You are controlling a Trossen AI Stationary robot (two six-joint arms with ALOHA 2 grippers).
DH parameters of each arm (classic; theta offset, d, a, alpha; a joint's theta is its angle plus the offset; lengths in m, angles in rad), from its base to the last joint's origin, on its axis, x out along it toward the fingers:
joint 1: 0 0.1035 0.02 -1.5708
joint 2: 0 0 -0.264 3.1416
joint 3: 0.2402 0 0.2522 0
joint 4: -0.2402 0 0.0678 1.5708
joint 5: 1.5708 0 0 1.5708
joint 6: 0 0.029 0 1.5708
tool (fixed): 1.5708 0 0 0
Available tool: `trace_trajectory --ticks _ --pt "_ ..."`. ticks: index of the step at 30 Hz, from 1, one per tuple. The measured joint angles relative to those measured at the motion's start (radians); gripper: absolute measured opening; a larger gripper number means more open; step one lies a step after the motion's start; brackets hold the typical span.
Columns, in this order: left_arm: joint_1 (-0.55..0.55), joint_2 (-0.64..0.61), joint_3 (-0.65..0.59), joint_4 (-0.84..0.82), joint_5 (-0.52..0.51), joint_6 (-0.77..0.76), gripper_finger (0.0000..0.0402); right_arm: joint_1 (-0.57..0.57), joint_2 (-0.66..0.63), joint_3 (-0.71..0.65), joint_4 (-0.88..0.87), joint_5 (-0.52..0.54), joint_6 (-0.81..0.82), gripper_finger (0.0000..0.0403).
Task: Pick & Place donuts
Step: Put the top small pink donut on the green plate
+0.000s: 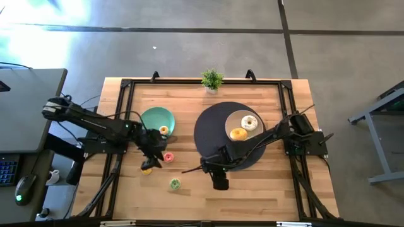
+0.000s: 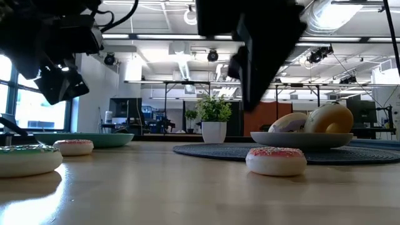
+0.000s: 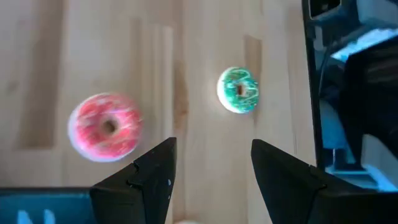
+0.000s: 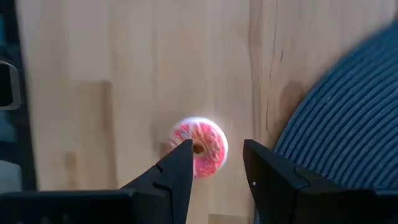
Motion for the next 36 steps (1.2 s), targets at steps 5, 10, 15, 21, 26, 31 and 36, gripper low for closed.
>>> trace_trajectory --ticks 5,10,15,21,26,31,36 --pt "-0.068 0.092 0.053 -0.047 -0.168 0.038 0.0206 -0.003 -0.007 -0.085 0.084 -0.013 -0.069 0.0138" --pt "-0.085 0.153 0.083 -0.051 -0.304 0.104 0.0206 -0.017 -0.008 -0.113 0.090 -0.055 -0.070 0.0138" --pt "-0.083 0.210 0.084 -0.060 -0.383 0.106 0.0206 -0.018 -0.009 -0.161 0.116 -0.013 -0.060 0.0138" --pt "-0.083 0.286 0.084 -0.055 -0.421 0.103 0.0206 -0.018 -0.009 -0.214 0.137 -0.008 -0.060 0.0138" --pt "-0.083 0.340 0.087 -0.045 -0.437 0.077 0.0203 -0.018 -0.009 -0.223 0.148 -0.011 -0.060 0.0138" --pt "-0.083 0.371 0.090 -0.040 -0.418 0.077 0.0156 -0.018 -0.009 -0.227 0.184 -0.010 -0.060 0.0138" --pt "-0.083 0.358 0.085 -0.010 -0.375 0.073 0.0069 -0.018 -0.009 -0.227 0.246 -0.014 -0.059 0.0138"
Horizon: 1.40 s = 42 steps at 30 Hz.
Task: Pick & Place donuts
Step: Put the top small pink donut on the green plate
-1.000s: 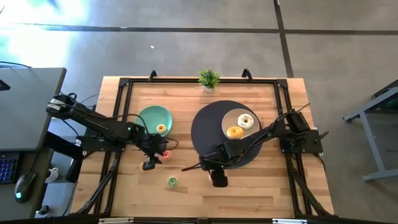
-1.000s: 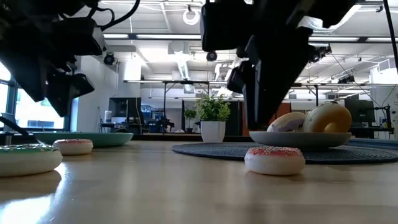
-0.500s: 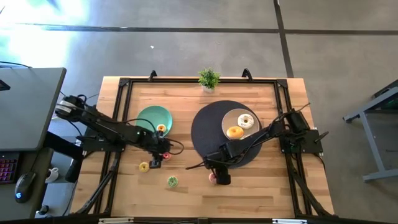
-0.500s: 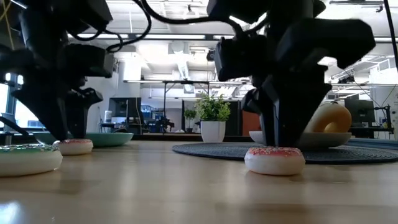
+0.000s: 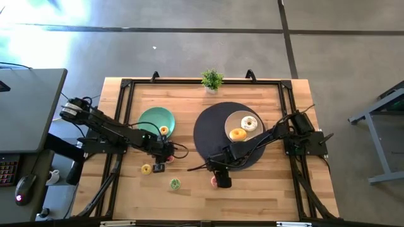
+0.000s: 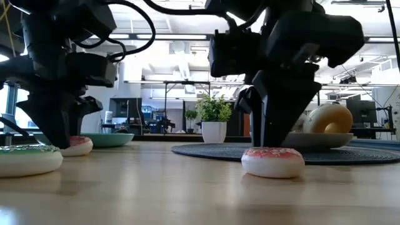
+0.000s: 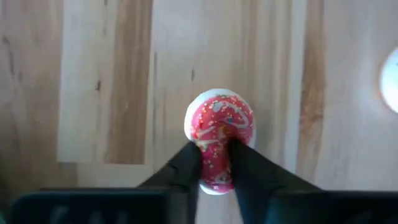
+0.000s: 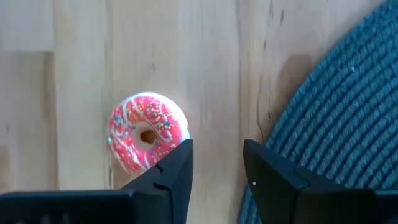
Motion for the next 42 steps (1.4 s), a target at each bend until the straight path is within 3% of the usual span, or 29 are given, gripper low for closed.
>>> trace_trajectory --ticks 4,8,16,18,22,27,42 --pt "0.001 -0.036 0.030 -0.058 0.039 -0.031 0.0014 0.000 0.000 0.001 0.052 -0.036 0.025 0.0138" --pt "0.001 -0.099 0.105 -0.189 0.009 -0.008 0.0014 0.000 0.000 0.002 0.075 -0.054 0.020 0.0138" --pt "0.002 -0.297 0.234 -0.500 -0.317 0.092 0.0022 0.000 0.000 0.002 0.091 -0.028 0.021 0.0138" --pt "0.022 -0.356 0.231 -0.593 -0.354 0.086 0.0022 0.002 0.000 0.002 0.110 -0.029 0.024 0.0138" --pt "0.117 -0.441 0.187 -0.718 -0.351 0.010 0.0022 0.003 0.000 0.002 0.127 -0.030 0.024 0.0138" --pt "0.252 -0.484 0.188 -0.672 -0.284 0.032 0.0023 0.002 0.000 0.002 0.134 -0.029 0.020 0.0138" --pt "0.606 -0.377 0.072 -0.509 -0.155 -0.083 0.0023 0.014 0.000 0.002 0.150 -0.030 0.018 0.0138"
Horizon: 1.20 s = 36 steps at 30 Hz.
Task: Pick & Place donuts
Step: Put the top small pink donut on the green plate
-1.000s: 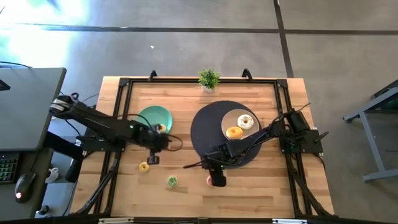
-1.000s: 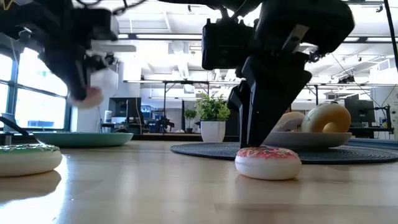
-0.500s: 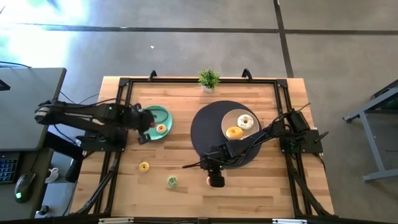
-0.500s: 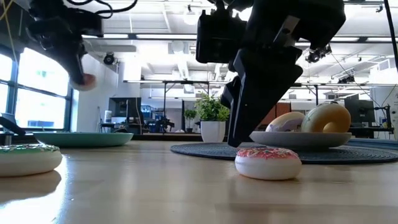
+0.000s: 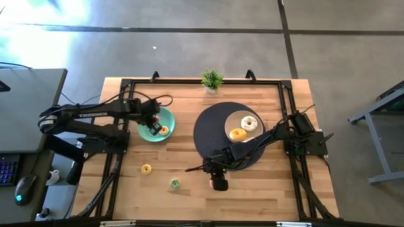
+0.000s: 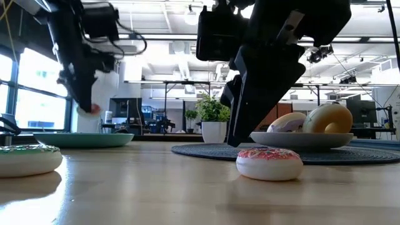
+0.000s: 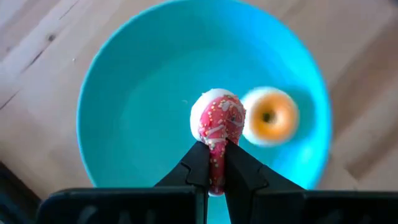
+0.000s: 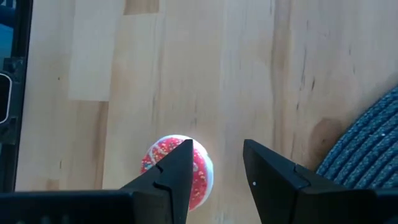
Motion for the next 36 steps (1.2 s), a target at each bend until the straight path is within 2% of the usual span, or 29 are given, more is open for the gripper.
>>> trace_trajectory --ticks 4,11,15,20,24,26,31,36 --pt "0.050 0.043 -0.046 0.069 0.006 0.013 0.0023 0.000 0.000 0.000 -0.001 -0.001 0.000 0.0138" --pt "0.063 0.105 -0.078 0.196 0.009 0.066 0.0036 -0.001 0.000 0.000 -0.005 -0.001 0.000 0.0138" --pt "0.062 0.124 -0.076 0.238 0.016 0.068 0.0070 -0.001 0.000 0.000 -0.001 -0.005 0.000 0.0138" --pt "0.063 0.146 -0.076 0.228 0.010 0.065 0.0132 0.010 0.000 0.000 -0.014 -0.009 0.000 0.0138" --pt "0.062 0.145 -0.076 0.220 0.028 0.035 0.0180 0.017 0.000 0.000 -0.021 -0.081 0.014 0.0138" --pt "0.062 0.145 -0.076 0.221 0.032 0.035 0.0198 0.026 0.000 0.000 -0.020 -0.065 0.027 0.0138" --pt "0.062 0.143 -0.076 0.217 0.017 0.064 0.0218 0.040 0.002 -0.002 -0.050 0.018 0.029 0.0138" --pt "0.060 0.147 -0.076 0.194 0.084 0.087 0.0218 0.040 0.002 -0.002 -0.061 0.039 0.034 0.0138"
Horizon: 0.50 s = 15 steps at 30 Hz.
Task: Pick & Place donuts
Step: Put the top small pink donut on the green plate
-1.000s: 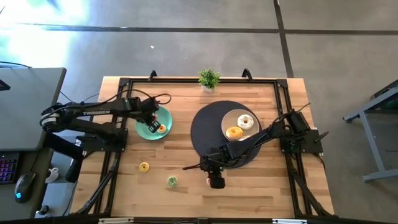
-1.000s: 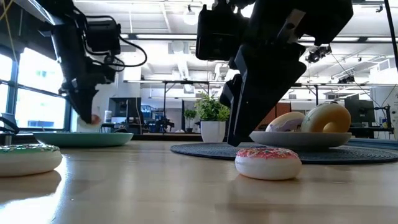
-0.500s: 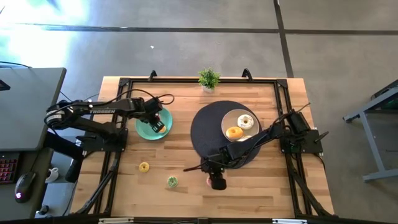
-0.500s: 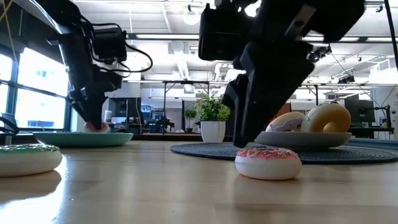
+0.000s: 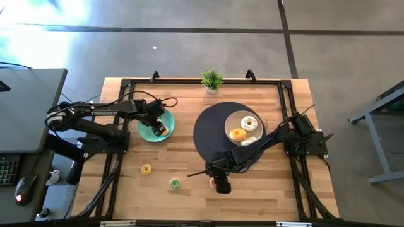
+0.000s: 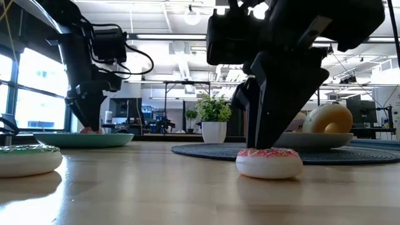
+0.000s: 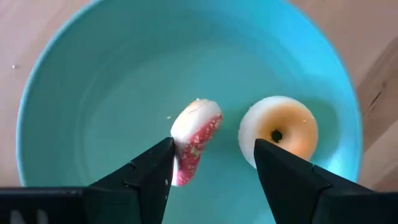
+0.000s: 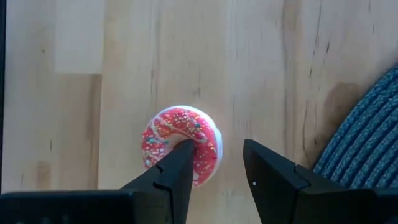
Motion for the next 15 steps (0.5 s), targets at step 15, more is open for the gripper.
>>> trace_trajectory --ticks 15 --pt "-0.004 0.000 0.002 0.026 -0.076 0.061 0.0218 0.012 0.054 0.004 0.019 0.008 0.064 0.0115"
